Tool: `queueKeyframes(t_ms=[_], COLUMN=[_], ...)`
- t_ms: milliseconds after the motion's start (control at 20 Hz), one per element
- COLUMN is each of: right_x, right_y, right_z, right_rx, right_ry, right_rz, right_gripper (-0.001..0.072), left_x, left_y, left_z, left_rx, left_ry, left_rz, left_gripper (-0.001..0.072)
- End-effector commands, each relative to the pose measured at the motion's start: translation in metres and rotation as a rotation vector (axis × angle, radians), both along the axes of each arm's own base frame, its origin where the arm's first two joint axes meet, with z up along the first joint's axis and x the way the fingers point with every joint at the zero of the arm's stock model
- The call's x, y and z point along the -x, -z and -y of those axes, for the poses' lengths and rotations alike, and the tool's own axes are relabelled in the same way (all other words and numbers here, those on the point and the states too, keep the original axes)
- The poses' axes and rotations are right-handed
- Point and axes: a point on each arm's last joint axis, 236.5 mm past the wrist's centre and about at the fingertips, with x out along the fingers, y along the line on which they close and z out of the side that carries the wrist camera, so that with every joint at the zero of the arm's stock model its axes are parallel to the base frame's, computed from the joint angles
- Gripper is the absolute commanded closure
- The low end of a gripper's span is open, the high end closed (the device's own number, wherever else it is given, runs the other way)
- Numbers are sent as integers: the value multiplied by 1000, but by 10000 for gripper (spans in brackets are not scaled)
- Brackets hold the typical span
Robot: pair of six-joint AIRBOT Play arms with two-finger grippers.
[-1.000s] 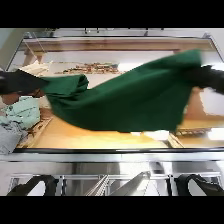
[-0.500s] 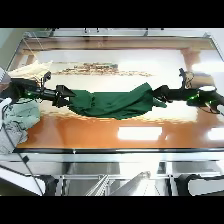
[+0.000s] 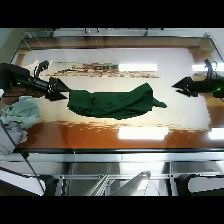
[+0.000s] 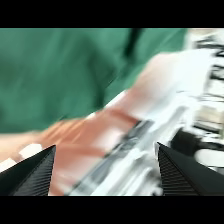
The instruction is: Fold the shirts.
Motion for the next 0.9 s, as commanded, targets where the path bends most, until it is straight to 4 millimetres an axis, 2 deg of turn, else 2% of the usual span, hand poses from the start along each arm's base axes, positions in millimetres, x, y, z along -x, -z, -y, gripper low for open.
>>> queueKeyframes(t_ms=[0,100,200,300,450,500,550,600,650,700,750,800,850], right_x=[23,26,29,31,26,24,21,18,15,14,15,17,17], right_y=[40,58,70,79,83,80,76,72,66,60,53,46,39], right_z=[12,-1,-22,-41,-66,-76,-84,-89,-94,-100,-106,-111,-116], right_rx=[61,39,-2,-4,-6,-18,-37,-60,-92,-118,-150,-180,-207], right_ry=[-13,-33,-69,-112,-142,-163,-175,-173,-169,-192,-220,-246,-264], right_rz=[-160,-207,-244,-261,-246,-225,-205,-194,-181,-154,-132,-113,-94], right_gripper=[241,253,253,253,269,398,467,469,521,669,691,691,692], left_x=[35,57,70,71,53,46,39,32,28,26,27,28,30], left_y=[39,55,66,80,99,101,102,103,106,108,110,113,114], left_z=[-16,0,24,44,66,74,83,93,103,111,121,129,138], left_rx=[-161,-106,-35,-6,-44,-53,-60,-66,-70,-67,-64,-64,-63], left_ry=[-53,-80,-87,-102,-90,-74,-58,-42,-28,-6,19,42,65], left_rz=[-51,-123,-174,-185,-141,-123,-110,-97,-96,-100,-113,-116,-119], left_gripper=[-7,-7,-7,-7,-6,-6,-5,2,13,13,14,47,330])
